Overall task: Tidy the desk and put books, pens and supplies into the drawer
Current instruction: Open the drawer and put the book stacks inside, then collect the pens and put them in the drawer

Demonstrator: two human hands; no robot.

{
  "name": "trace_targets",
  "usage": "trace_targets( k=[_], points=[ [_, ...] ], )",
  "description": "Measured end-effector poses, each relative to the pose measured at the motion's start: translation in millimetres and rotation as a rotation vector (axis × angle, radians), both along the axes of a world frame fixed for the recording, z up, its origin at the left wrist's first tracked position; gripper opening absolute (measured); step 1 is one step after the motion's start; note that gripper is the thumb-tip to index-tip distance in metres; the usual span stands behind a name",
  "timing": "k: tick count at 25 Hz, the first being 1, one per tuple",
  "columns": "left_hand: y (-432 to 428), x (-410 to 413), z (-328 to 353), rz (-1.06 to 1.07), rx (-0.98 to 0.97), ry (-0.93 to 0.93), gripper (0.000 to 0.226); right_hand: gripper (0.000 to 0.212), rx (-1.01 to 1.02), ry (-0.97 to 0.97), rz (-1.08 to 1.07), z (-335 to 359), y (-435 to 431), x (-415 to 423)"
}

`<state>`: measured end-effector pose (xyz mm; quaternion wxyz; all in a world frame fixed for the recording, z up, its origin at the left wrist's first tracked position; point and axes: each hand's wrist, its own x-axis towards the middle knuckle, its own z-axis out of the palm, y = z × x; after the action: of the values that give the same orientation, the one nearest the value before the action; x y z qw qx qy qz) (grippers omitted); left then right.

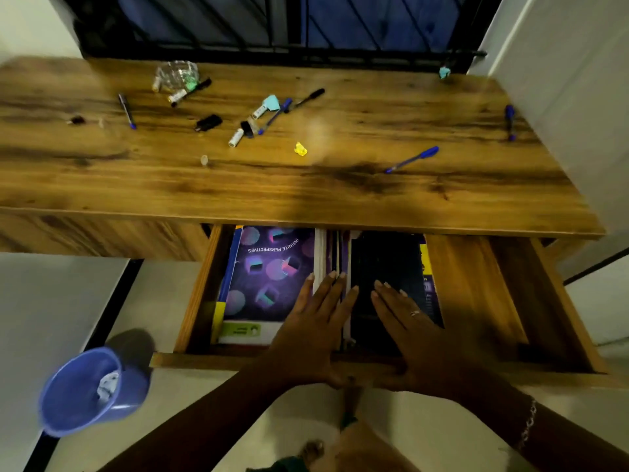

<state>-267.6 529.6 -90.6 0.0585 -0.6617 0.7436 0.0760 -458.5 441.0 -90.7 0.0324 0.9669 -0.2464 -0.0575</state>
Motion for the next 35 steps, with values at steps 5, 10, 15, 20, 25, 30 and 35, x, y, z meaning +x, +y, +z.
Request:
trace_targets(
  k=[5, 10, 15, 20, 25, 30, 35],
  points=[
    [-58, 26, 9, 0.051, -0.03, -0.013, 0.139, 0.118, 0.022, -0.034, -0.008, 1, -62, 30],
    [-109, 49, 12, 0.08, -0.029, -0.057, 0.132, 0.11, 0.059, -0.064, -0.02, 3, -114, 60],
    [-151, 62, 2, 0.034, -0.162, -0.094, 0.118, 0.097, 0.032, -0.146, 0.044, -2, -160, 87],
    [-176, 58, 7, 0.088, -0.246, -0.053, 0.101, 0.082, 0.051, -0.253, 0.143, -1, -182, 104],
    [-184, 55, -1, 0.134, -0.314, -0.006, 0.081, 0.076, -0.021, -0.26, 0.18, -7, -184, 106],
    [-187, 57, 3, 0.121, -0.171, 0.03, 0.056, 0.051, 0.28, -0.295, 0.043, 13, -197, 109],
    [-226, 76, 64, 0.221, -0.072, 0.156, 0.102, 0.047, 0.279, -0.46, -0.372, 59, -263, 95]
  ],
)
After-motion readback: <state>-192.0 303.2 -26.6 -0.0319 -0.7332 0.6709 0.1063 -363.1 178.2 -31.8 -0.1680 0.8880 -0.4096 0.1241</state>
